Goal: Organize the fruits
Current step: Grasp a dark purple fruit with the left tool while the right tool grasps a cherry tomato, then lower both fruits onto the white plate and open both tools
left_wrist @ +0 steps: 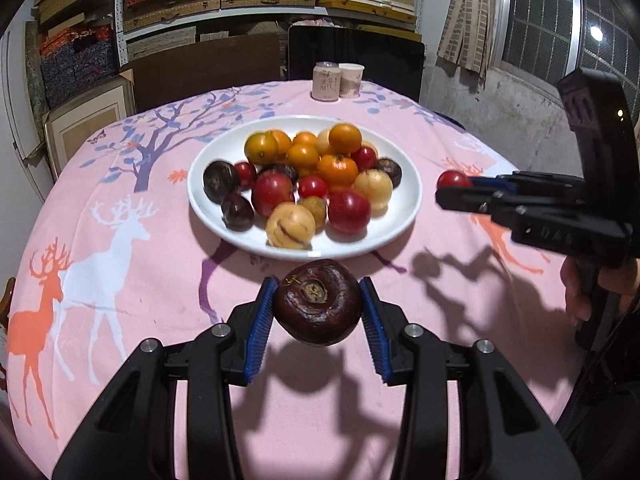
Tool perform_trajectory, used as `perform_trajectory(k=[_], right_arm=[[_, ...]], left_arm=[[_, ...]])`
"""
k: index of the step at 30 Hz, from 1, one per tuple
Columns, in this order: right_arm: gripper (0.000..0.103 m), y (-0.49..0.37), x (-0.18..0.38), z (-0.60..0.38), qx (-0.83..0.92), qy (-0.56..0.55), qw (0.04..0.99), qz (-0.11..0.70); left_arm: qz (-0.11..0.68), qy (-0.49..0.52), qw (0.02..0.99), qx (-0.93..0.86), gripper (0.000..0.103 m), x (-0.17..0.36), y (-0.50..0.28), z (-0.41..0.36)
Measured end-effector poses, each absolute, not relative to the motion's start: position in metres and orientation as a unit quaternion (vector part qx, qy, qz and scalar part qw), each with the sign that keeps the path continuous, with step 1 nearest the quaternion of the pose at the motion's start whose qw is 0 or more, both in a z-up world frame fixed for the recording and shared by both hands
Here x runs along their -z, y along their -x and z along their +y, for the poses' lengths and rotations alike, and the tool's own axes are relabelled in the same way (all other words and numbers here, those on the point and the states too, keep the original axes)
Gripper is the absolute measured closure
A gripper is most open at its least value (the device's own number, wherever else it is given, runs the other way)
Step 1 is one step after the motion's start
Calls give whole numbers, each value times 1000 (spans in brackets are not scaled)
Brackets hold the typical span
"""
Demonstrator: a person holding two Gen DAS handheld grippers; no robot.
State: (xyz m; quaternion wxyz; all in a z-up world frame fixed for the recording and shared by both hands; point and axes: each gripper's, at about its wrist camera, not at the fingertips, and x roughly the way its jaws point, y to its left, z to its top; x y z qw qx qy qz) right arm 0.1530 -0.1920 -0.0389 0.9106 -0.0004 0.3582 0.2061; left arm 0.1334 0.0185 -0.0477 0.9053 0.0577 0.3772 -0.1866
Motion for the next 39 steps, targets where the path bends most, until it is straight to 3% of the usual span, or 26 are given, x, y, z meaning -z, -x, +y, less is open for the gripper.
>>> perform_trajectory(k=[11,39], right_arm=[[75,-191,-3,-192,-197,0,929,313],[75,-231,-4,-170,-197,15,928,316]], left_arm=[[357,-58,918,164,62,20,-189,10],[373,-55,917,133,62,36,-257,1]])
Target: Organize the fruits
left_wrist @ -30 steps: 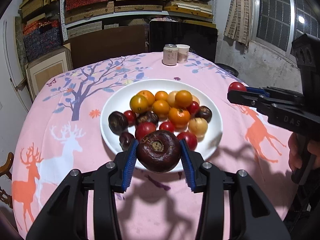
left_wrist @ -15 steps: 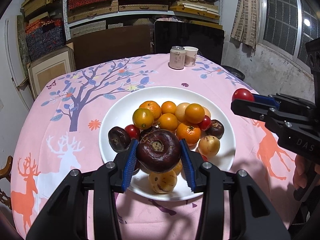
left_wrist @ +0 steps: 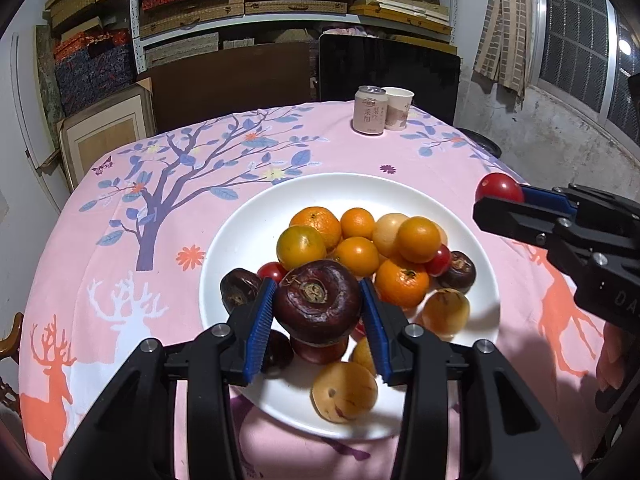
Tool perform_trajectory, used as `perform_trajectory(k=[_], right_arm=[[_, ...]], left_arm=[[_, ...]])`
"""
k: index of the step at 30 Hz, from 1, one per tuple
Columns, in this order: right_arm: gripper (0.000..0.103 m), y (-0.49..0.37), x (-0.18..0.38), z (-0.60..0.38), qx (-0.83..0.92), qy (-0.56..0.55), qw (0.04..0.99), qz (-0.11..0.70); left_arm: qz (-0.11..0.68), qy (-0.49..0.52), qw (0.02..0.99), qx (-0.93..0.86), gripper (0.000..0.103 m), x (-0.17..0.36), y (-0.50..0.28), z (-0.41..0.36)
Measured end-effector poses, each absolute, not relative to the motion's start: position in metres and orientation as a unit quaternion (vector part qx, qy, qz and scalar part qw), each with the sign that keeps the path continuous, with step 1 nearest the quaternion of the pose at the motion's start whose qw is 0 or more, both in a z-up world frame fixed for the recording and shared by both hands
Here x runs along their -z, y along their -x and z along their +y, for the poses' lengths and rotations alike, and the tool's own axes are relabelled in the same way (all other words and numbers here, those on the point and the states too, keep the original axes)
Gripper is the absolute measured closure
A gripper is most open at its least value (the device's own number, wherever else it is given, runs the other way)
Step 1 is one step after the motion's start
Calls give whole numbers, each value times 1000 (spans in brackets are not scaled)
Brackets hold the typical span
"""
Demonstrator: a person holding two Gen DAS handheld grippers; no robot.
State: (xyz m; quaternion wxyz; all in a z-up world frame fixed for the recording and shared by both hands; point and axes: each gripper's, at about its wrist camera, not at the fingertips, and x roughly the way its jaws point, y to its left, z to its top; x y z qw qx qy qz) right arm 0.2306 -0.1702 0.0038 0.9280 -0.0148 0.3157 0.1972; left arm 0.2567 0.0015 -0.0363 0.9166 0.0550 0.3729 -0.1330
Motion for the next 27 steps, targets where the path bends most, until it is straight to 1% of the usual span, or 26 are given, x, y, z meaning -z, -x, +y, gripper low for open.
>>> perform_trajectory(k=[8,9,10,11,12,13,14,16,17,18,19,20,21,22,24,25,27], right_arm=[[75,-264,-3,-160,-189,14,928,320],[74,-268,-1,-158,-191,14,927,324],[74,-273,1,-155,-197,15,923,330],[69,-275,4,-152,-203,16,919,337],[56,-276,6,-150,-206,18,917,341],[53,-275,6,-149,-201,21,919,338],[51,-272,5,-150,-197,23,923,331],[51,-266,4,-155,-199,16,923,328],[51,-262,2,-158,-199,10,923,328],[51,-257,1,-162,-200,5,924,327],[51,-251,0,-165,-202,2,923,327],[47,-241,-1,-169,-203,0,924,325],[40,-232,-2,-172,-202,-1,924,325],[37,-221,-1,-176,-200,-3,924,326],[22,-196,2,-183,-197,-10,924,328],[19,-185,5,-186,-194,-13,924,330],[7,-158,11,-191,-195,-18,922,335]], left_arm=[[391,-61,911,121,61,49,-289,-6],[392,-65,910,117,56,51,-291,-7],[390,-69,911,111,48,52,-293,-7],[389,-70,912,106,45,52,-293,-6],[388,-67,913,103,41,52,-293,-4],[388,-64,914,103,39,51,-292,-3],[387,-63,914,103,38,49,-290,-1],[379,-72,917,97,33,45,-282,2],[378,-74,918,96,32,44,-277,2],[380,-74,917,96,30,43,-271,4],[381,-71,917,96,18,42,-264,6],[381,-67,917,94,10,41,-256,7],[378,-63,919,92,5,40,-244,10],[376,-60,920,91,5,39,-233,12],[389,-59,915,92,5,43,-210,13],[393,-60,913,93,5,45,-199,13],[398,-67,910,92,5,48,-173,11]])
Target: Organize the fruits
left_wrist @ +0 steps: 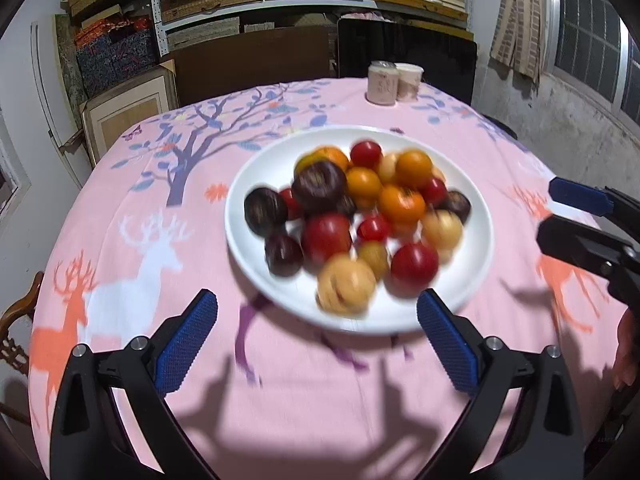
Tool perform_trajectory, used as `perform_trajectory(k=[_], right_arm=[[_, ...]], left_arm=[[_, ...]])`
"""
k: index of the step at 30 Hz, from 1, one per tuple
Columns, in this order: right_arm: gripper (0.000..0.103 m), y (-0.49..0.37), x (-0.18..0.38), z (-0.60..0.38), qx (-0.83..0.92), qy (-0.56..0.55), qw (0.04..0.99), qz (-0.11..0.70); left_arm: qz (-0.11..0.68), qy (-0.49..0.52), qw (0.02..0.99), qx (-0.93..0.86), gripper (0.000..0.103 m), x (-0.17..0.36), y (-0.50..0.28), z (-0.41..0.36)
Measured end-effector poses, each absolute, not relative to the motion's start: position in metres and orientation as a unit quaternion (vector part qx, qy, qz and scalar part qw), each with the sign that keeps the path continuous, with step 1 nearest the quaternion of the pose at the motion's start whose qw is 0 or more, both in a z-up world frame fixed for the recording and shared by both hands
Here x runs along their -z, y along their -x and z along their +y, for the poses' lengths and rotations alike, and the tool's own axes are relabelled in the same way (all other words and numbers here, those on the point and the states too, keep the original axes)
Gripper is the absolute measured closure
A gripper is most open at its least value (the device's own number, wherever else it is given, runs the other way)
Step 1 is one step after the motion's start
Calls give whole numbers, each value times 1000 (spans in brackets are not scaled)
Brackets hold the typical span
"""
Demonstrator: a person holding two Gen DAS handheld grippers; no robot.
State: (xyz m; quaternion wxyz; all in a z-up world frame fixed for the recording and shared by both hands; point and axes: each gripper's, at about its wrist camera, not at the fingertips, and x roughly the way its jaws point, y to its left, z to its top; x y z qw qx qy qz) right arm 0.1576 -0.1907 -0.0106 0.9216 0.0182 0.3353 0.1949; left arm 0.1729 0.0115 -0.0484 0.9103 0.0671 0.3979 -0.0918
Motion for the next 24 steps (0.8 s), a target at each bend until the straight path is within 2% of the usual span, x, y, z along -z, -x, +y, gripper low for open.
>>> perform_trajectory(k=[1,11,24], right_arm=[[3,-148,13,-193,-195,-20,921,337],[3,-60,16,-205,-145,-16,936,322],[3,-2,-15,-211,-132,-1,955,265]], left_arm=[[398,-68,910,90,5,49,-161,11],[333,-66,940,-16,5,21,-53,19],[305,-29,952,-21,5,-11,0,24]])
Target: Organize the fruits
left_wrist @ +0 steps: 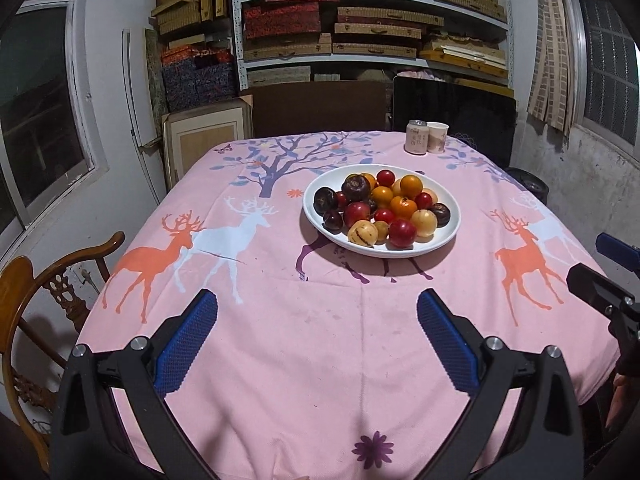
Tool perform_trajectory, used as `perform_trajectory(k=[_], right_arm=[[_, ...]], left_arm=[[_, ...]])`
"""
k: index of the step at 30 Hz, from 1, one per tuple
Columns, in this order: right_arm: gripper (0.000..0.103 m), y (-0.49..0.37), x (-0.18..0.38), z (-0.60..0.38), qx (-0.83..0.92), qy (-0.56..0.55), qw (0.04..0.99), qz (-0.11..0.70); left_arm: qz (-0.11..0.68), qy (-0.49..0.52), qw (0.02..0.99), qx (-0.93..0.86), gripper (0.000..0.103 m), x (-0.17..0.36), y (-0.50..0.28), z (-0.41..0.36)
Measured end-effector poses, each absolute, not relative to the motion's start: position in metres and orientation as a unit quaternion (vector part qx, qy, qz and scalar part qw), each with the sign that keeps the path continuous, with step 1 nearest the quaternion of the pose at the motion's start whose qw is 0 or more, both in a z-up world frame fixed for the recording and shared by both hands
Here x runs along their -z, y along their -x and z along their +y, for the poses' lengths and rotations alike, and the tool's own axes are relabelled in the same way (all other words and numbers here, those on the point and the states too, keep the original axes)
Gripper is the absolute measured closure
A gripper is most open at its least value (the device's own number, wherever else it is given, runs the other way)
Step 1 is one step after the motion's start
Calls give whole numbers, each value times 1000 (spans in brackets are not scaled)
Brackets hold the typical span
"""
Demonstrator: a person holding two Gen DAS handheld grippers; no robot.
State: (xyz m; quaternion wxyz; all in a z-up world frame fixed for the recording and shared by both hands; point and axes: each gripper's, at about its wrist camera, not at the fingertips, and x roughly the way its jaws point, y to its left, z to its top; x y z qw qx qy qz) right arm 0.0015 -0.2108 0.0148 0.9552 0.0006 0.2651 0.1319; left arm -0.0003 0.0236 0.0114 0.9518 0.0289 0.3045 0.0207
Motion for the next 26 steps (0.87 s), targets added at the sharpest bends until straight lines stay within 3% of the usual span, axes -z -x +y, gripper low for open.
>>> perform_trajectory(k=[26], right_arm=[[3,6,-17,-219,-126,-10,957,262]], left_arm=[[304,-34,951,-44,5,-16,0,23]])
